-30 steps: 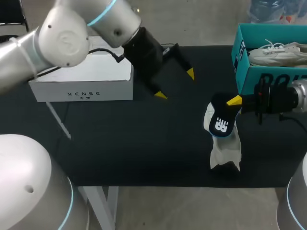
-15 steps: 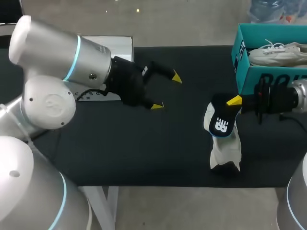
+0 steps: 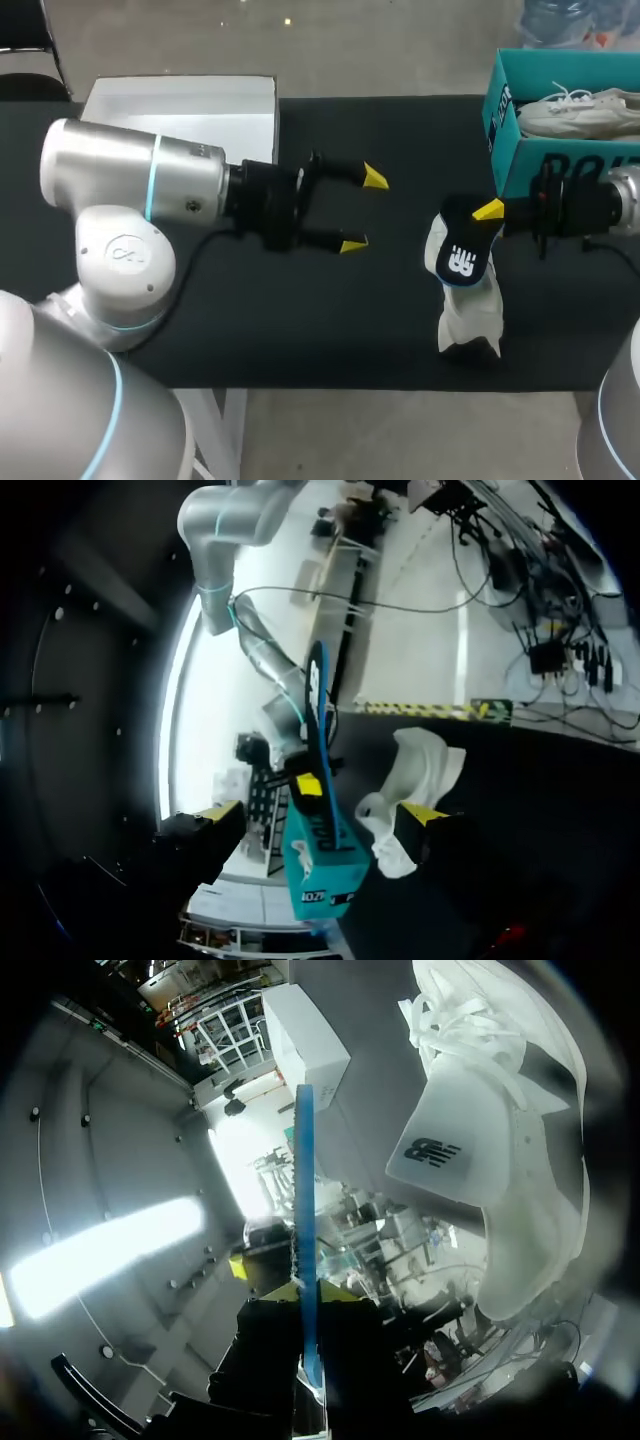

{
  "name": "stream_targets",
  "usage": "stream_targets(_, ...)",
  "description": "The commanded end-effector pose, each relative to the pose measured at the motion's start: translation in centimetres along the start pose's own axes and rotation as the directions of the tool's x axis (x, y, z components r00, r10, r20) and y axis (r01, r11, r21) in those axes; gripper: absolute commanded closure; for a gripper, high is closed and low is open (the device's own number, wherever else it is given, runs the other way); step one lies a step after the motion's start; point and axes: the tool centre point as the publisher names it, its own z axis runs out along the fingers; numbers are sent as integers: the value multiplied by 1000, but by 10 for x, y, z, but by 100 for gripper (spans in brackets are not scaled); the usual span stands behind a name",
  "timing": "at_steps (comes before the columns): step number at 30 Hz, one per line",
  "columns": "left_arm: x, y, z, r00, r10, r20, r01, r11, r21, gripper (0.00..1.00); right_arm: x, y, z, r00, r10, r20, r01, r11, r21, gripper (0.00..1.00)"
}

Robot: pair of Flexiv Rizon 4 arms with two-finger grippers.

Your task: Take the shoe out of the shoebox, open the shoe tongue, remove and reinsert the insole, then place the shoe into the shoebox

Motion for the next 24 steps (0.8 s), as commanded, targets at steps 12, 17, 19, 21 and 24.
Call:
stream_targets(12, -4, -17, 49, 983, -50, 178, 53, 999, -9, 0, 0, -1, 1, 1000, 0, 2, 0, 1000, -3, 100)
stream_targets(17, 5, -22, 63, 978, -112, 176, 115, 993, -9, 0, 0, -1, 1, 1000, 0, 2, 0, 1000, -3, 100)
stream_targets(19, 9, -22, 69, 974, -138, 178, 142, 990, -11, 0, 0, -1, 1, 1000, 0, 2, 0, 1000, -3, 100)
stream_targets(21, 11, -20, 73, 969, -174, 174, 180, 984, -16, 0, 0, -1, 1, 1000, 0, 2, 0, 1000, -3, 100)
stream_targets(24, 12, -16, 79, 960, -217, 179, 223, 975, -14, 0, 0, -1, 1, 1000, 0, 2, 0, 1000, -3, 100)
